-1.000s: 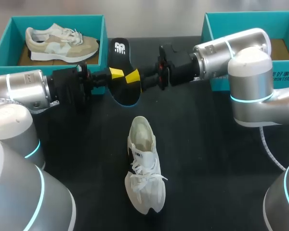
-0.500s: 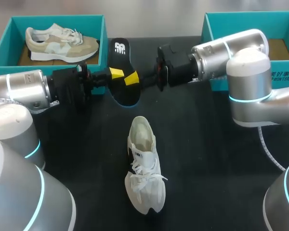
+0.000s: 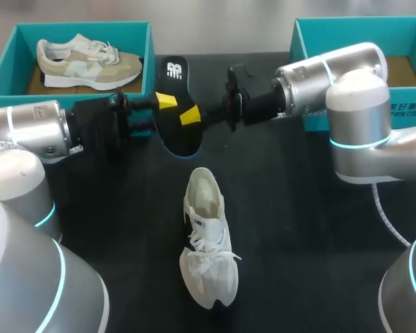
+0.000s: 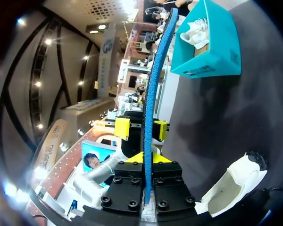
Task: Take the shoe out of the shoebox, open the shoe tongue, remove and reinsert the insole, then place the shoe into the shoebox
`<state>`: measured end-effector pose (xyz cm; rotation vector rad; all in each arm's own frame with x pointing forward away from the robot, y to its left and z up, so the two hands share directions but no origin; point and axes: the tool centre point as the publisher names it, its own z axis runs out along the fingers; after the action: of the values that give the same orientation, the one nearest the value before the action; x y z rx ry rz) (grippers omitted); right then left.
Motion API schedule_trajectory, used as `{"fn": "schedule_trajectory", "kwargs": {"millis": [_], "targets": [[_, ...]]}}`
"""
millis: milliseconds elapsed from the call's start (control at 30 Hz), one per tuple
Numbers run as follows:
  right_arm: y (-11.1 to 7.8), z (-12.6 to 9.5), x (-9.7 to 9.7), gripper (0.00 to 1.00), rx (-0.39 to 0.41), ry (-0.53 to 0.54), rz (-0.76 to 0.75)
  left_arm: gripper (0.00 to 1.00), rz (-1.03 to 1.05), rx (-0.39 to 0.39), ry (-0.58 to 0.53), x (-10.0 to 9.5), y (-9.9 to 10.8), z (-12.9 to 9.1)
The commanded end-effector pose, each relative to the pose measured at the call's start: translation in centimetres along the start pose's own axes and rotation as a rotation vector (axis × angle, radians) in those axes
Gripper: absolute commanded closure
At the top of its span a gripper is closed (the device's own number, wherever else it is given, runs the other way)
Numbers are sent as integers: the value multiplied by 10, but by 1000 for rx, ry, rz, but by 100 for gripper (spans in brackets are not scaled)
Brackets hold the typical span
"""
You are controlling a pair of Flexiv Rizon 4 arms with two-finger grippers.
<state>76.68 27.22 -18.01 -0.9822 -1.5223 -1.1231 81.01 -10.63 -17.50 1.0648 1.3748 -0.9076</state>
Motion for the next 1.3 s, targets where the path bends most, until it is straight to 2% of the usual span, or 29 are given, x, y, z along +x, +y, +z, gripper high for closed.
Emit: {"fn": "schedule_trajectory", "kwargs": {"millis": [33,233,367,867,933,1000,1033,1167,1300], "targets": [[-7,-4,1,100,-26,-11,-15,0,-108,12,81,-7,1,-20],[-11,-11,-7,100,-44,-28,-54,0,-253,-19,301,3,2,-40],[-12,-12,-12,100,-59,-98,-87,0,-351,-6,404,10,-7,-50],[-13,-13,-13,100,-58,-111,-88,0,-351,-6,404,10,-7,-50],[-14,-13,-16,100,-55,-92,-98,0,-400,-53,487,14,-8,-46],[-18,-17,-24,100,-93,-118,-94,0,-422,-86,552,17,-10,-45],[-20,-19,-27,100,-104,-129,-87,0,-427,-119,619,19,-11,-45],[-27,-27,-39,100,-154,-152,-107,0,-477,-176,759,28,-16,-48],[-30,-30,-45,100,-191,-183,-111,0,-604,-257,900,37,-12,-54]]}}
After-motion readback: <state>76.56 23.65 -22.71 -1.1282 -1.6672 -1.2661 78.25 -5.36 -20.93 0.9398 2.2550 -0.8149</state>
